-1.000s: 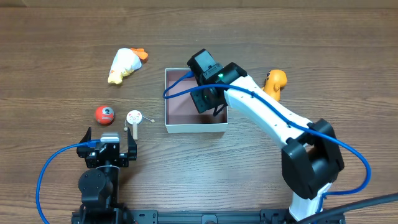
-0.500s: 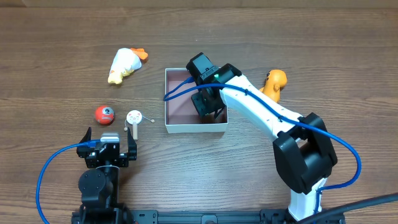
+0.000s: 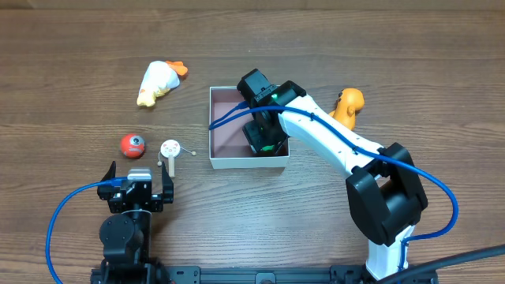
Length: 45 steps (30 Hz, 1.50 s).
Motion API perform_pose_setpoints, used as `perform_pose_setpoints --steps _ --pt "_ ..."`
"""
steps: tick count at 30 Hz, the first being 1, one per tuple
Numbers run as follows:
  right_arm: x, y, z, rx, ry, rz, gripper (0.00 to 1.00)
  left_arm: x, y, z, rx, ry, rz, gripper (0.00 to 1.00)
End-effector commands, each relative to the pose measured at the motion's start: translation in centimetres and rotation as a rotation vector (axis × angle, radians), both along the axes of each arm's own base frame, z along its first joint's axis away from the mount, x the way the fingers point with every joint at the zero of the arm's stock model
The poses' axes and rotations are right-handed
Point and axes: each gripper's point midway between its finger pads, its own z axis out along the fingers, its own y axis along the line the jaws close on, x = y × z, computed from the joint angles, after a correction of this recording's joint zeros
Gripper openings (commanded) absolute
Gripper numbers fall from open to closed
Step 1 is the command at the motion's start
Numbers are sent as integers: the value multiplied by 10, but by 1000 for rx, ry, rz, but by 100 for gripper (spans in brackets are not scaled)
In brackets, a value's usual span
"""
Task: Pack container
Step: 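Carry the green toy into the box and release it, then move the right gripper to the orange dinosaur and grasp it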
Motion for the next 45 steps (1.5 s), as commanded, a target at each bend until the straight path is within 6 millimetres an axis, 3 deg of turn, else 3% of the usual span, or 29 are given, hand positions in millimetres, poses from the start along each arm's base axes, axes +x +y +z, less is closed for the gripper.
perform_pose_setpoints --steps 1,6,9,12,14,16,19,24,28,33,38,45 --pt "4 2 3 1 -17 2 74 0 -2 1 16 -8 -16 100" --pt "17 8 20 28 -61 -4 75 0 -2 1 16 -8 -16 100" --pt "43 6 61 34 -155 -63 75 0 -2 1 16 -7 -16 100" --pt "67 -4 118 60 -243 -164 75 0 -2 1 16 -7 -16 100" --pt "78 -23 155 71 -293 -280 75 0 -2 1 16 -7 -16 100" --pt "87 -58 188 62 -335 -444 74 0 -2 1 16 -7 -16 100" --pt "91 -112 203 26 -332 -632 74 0 -2 1 16 -7 -16 100" --pt "90 -198 180 -65 -223 -855 74 0 -2 1 16 -7 -16 100" --pt "91 -237 152 -73 -152 -951 75 0 -2 1 16 -7 -16 100" --pt "91 -238 111 -37 -61 -925 75 0 -2 1 16 -8 -16 100" --pt "78 -230 61 -52 25 -912 79 0 -2 1 16 -8 -16 100" --pt "59 -230 10 -79 89 -904 84 0 -2 1 16 -7 -16 100"
